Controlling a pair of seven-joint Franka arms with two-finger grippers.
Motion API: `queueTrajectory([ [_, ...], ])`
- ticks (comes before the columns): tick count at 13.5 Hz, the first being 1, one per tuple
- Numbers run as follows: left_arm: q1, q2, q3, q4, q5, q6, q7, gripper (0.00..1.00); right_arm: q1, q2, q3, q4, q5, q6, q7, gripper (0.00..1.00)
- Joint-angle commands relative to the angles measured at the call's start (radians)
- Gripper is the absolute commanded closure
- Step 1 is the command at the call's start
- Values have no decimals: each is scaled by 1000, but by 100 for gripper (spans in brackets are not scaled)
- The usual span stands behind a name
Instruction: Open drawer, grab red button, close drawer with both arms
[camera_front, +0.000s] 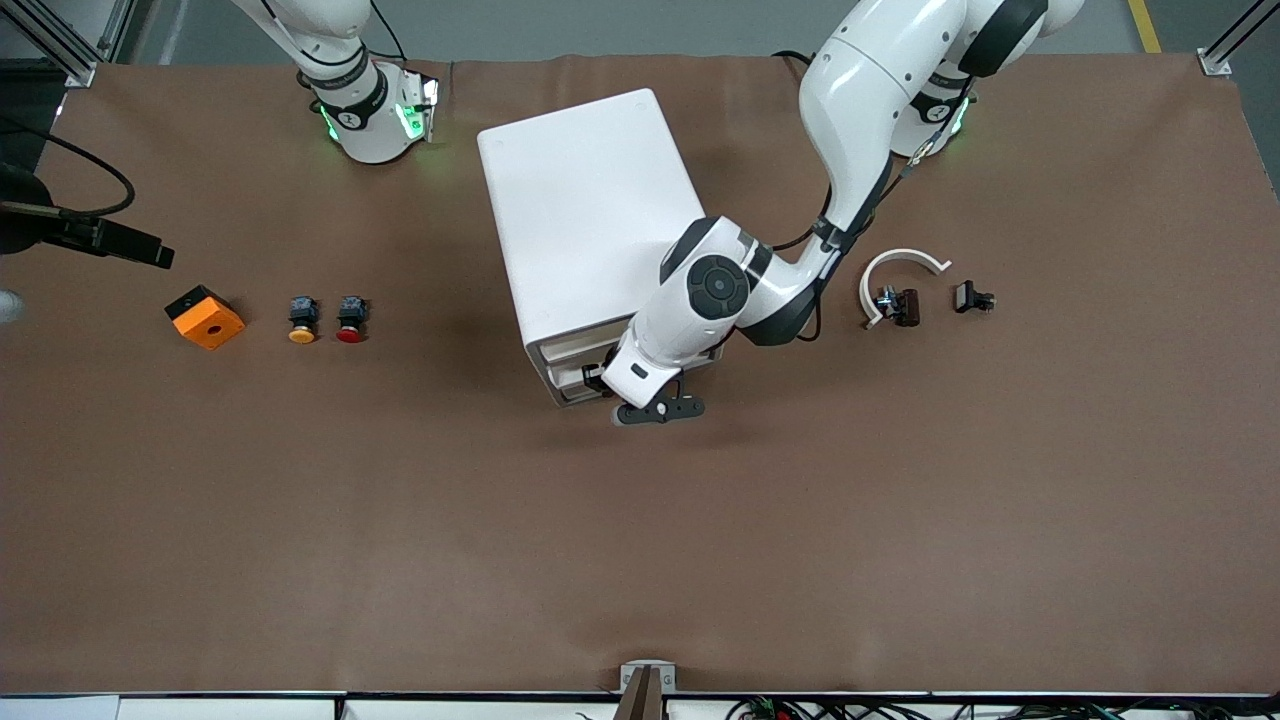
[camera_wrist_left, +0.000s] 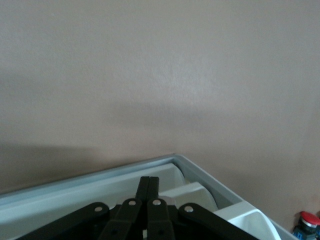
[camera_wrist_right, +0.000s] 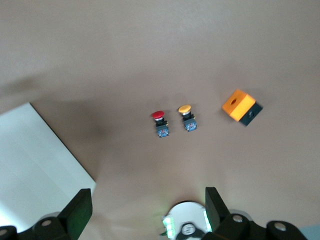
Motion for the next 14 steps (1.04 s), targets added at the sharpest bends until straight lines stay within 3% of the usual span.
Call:
queueTrajectory([
  [1,-11,-20,-31,-16,-24,-15,-51,100,-12,19,-4,37,-22,-16,-151,0],
  [3,-11,-20,-38,-14,-24,-15,-59,100,64,4,-64,37,-23,-23,-162,0],
  [5,-5,-21,-39,-13,-19,-15,-59,100,190,-28,-215,31,-7,-35,-164,0],
  [6,4,-21,-38,-13,-11,-17,-55,82,235,-34,-277,27,3,-29,-162,0],
  [7,18,-27,-36,-10,-8,-17,-49,6,273,-34,-314,27,7,-31,-158,0],
  [8,37,-24,-35,-10,-7,-17,-30,0,313,-34,-352,27,7,-37,-155,0],
  [11,91,-23,-27,25,-7,-15,-16,0,534,-31,-591,39,-2,-40,-162,0],
  [12,119,-26,-30,31,-7,-15,-1,0,558,-31,-617,52,0,-48,-162,0],
  [14,177,-58,-36,32,-5,-20,49,0,540,-47,-612,56,21,-123,-185,0],
])
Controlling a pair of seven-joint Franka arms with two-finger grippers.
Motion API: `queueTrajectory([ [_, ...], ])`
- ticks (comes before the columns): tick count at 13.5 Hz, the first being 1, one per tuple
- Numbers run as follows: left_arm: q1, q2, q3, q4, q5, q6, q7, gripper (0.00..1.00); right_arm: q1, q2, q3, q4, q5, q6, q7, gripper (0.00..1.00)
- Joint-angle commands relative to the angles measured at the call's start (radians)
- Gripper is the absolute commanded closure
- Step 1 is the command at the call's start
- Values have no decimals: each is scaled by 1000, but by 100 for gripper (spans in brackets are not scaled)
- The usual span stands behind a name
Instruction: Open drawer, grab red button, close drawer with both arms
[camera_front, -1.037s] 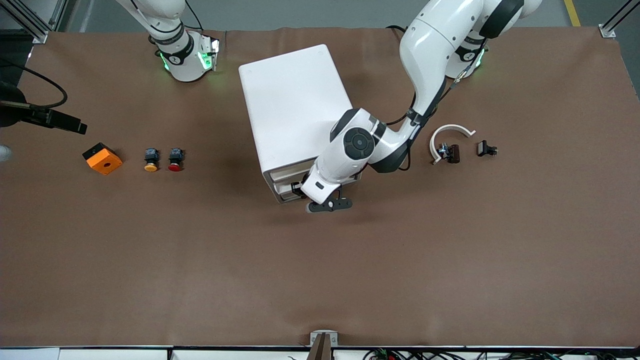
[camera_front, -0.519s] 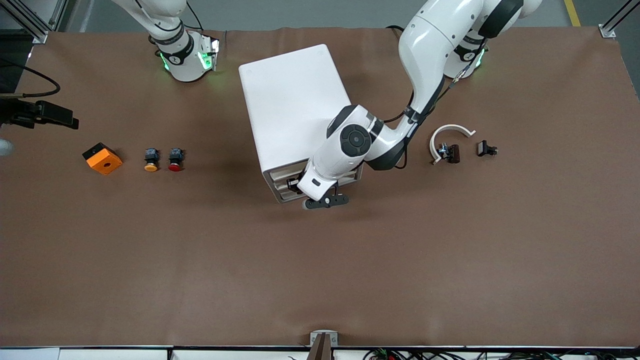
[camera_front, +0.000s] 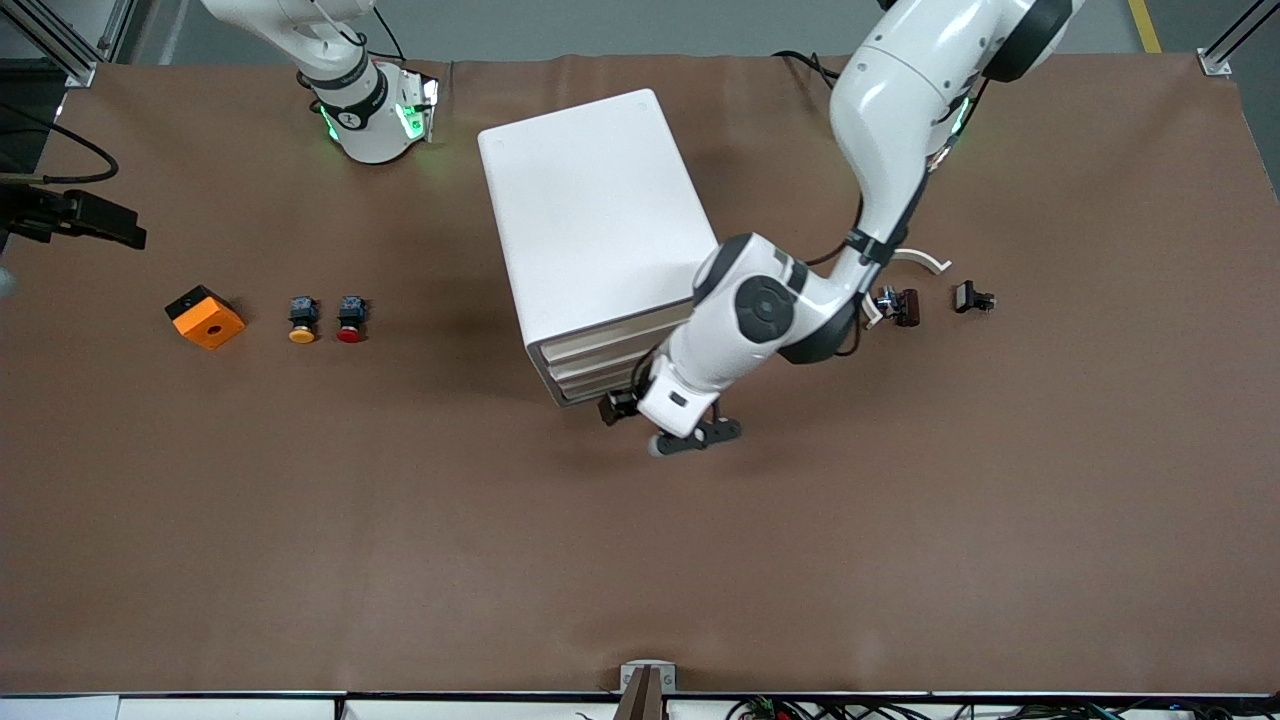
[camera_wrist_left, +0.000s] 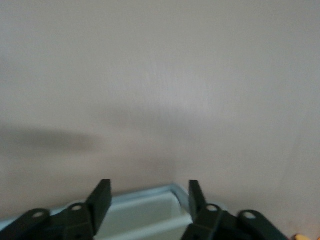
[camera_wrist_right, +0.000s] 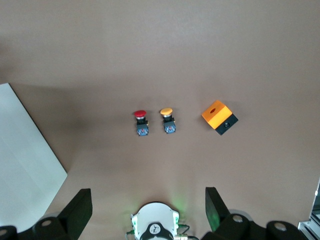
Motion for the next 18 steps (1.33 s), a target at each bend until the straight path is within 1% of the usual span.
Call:
queueTrajectory([
  [1,71,-74,-8,-7,-4,-34,82,0,-26,-25,11,11,28,-77,-42,0],
  [2,89,-103,-5,-10,-4,-59,113,0,-82,-34,80,-15,26,-71,-42,0],
  [3,124,-137,-5,-18,-4,-95,135,0,-134,-76,118,-71,29,-27,-42,0],
  [5,207,-200,-6,-20,-4,-245,235,0,-141,-222,120,-281,37,123,-39,0],
  [6,247,-240,-6,-36,-4,-328,286,0,-142,-271,117,-343,41,168,-39,0],
  [7,285,-286,-5,-67,-4,-373,308,0,-144,-296,111,-377,43,187,-39,0],
  [8,324,-343,-5,-114,-2,-393,345,0,-146,-301,94,-383,55,187,-36,0],
  [9,365,-411,-3,-183,21,-403,422,0,-146,-305,88,-385,58,188,-30,0],
  [11,440,-540,-5,-315,94,-406,507,0,-141,-316,88,-391,58,213,-30,0],
  [12,480,-596,-6,-361,113,-425,559,0,-141,-321,88,-394,58,219,-30,0],
  [13,537,-637,-6,-391,119,-458,637,0,-141,-321,88,-394,58,219,-30,0],
  [15,638,-700,-8,-400,119,-510,751,0,-144,-319,88,-393,58,223,-28,0],
  [17,695,-755,-6,-396,119,-548,771,0,-146,-319,88,-386,60,240,-30,0],
  [18,700,-780,-3,-391,121,-554,770,0,-147,-318,86,-382,72,249,-33,0],
])
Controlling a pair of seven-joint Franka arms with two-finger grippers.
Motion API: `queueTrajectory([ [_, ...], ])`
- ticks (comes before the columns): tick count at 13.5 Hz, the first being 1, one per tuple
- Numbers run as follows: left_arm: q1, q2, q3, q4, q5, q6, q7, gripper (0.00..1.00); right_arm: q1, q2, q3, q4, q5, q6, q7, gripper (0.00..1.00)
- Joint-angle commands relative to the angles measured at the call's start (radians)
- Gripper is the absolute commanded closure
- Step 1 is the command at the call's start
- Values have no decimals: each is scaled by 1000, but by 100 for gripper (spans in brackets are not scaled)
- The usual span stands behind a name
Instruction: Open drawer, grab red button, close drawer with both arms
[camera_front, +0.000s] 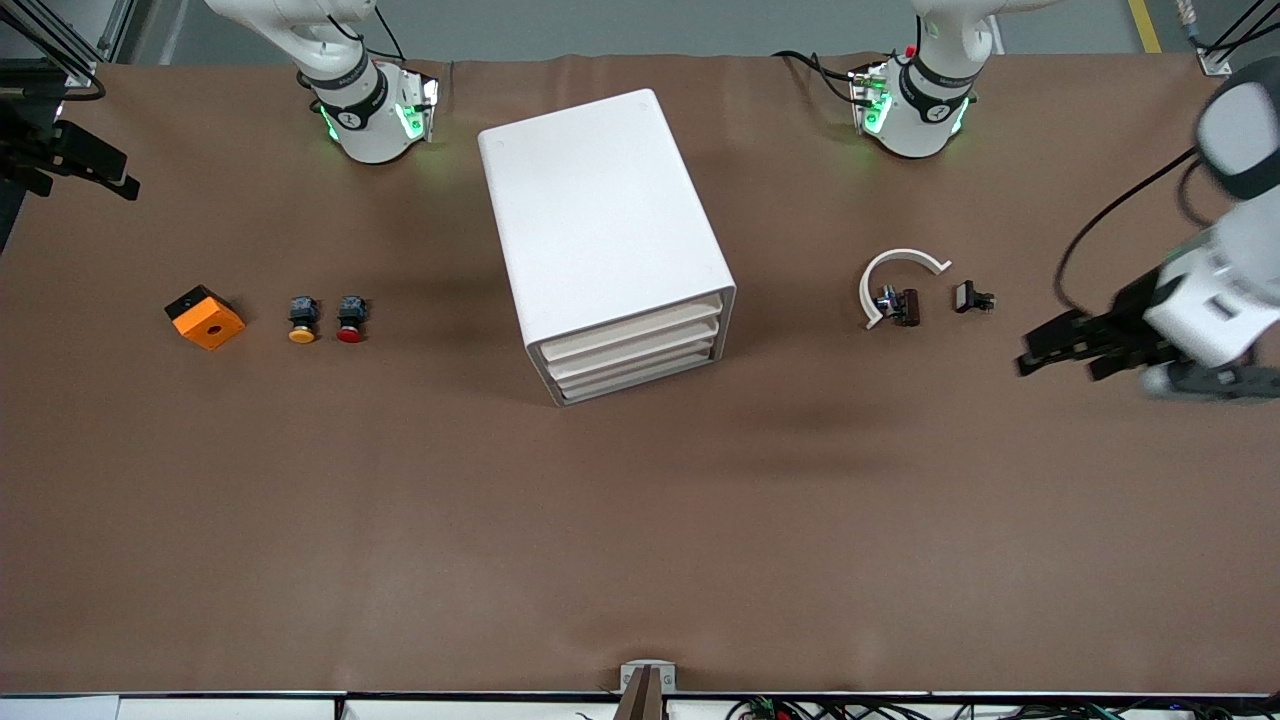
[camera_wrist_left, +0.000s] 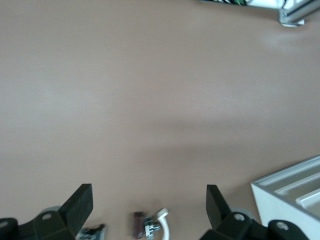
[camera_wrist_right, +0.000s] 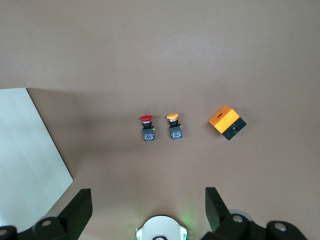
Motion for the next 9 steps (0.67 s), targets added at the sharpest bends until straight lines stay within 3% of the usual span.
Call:
queueTrajectory([
  [1,18,-100,-7,-33,16,-14,3,0,-13,-22,2,-8,53,31,-17,0],
  [4,26,-144,-19,1,123,-28,-12,0,-4,-24,14,16,60,39,-45,0],
  [9,28,-171,-12,119,120,-160,-15,0,-4,-22,19,16,40,62,-55,0],
])
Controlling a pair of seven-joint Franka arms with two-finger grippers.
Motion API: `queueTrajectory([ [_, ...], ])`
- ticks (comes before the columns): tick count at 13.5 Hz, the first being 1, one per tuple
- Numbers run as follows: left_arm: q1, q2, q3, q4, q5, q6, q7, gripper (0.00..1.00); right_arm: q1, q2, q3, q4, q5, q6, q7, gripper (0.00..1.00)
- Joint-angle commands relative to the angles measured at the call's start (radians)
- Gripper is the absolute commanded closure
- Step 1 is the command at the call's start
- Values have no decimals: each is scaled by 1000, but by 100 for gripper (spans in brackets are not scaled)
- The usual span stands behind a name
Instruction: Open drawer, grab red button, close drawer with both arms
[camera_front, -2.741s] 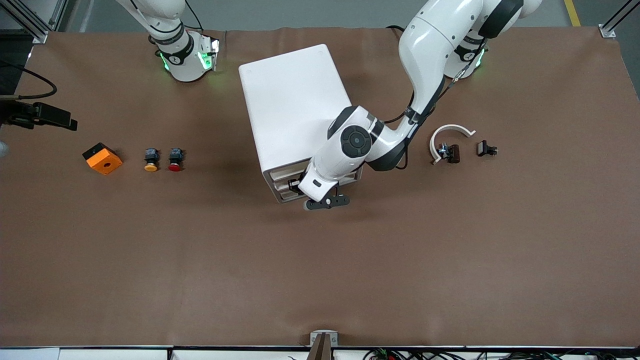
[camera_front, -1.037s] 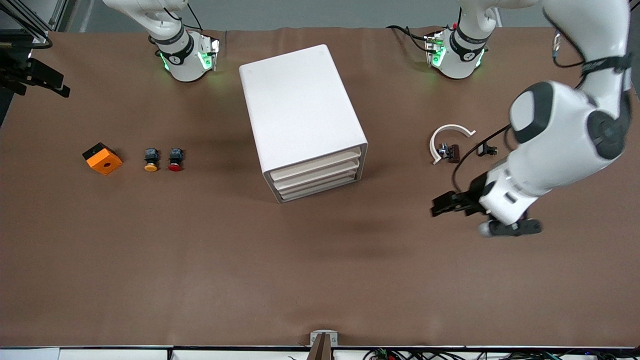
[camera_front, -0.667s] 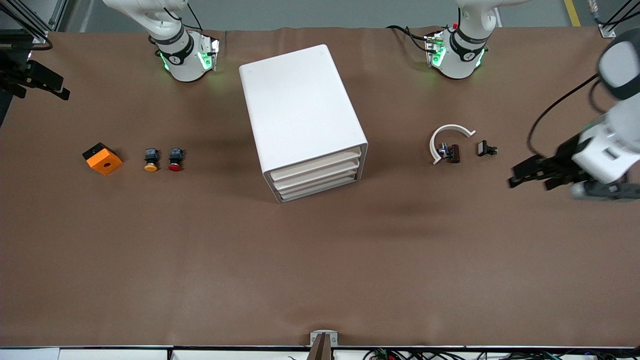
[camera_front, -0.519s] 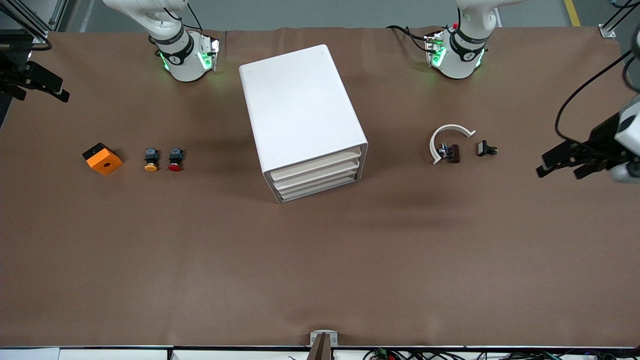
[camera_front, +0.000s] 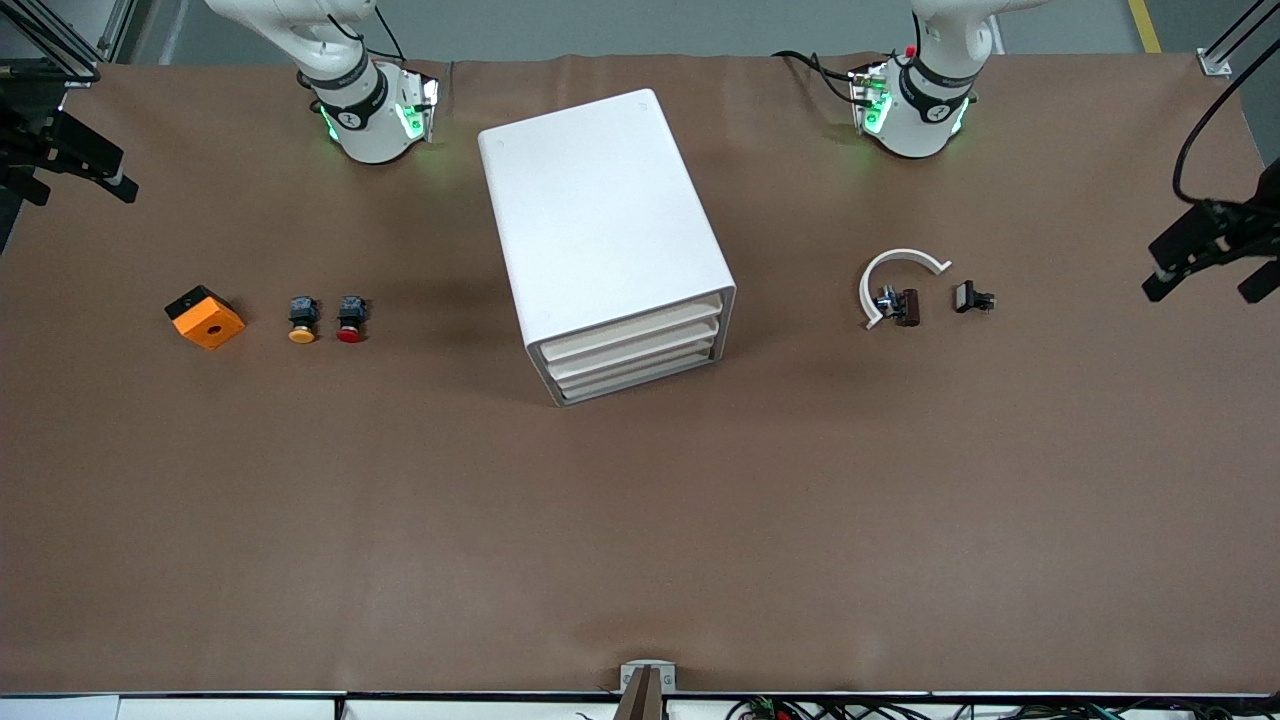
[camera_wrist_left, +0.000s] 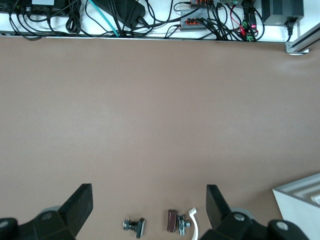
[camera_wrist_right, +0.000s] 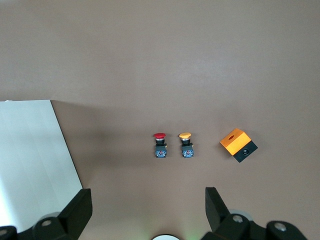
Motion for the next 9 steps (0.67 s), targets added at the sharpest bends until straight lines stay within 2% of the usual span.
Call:
queueTrajectory([
  [1,-12,-1,-2,56,19,-67,-27,0,-5,-10,13,-3,-29,10,-12,0],
  [2,-55,0,14,56,25,-67,-55,0,-5,-12,19,-6,-46,12,-5,0],
  [5,-196,6,151,56,28,-67,-81,0,-8,-10,19,-9,-49,15,40,0],
  [9,-283,11,228,51,28,-67,-86,0,-16,-12,10,-18,-48,12,42,0],
])
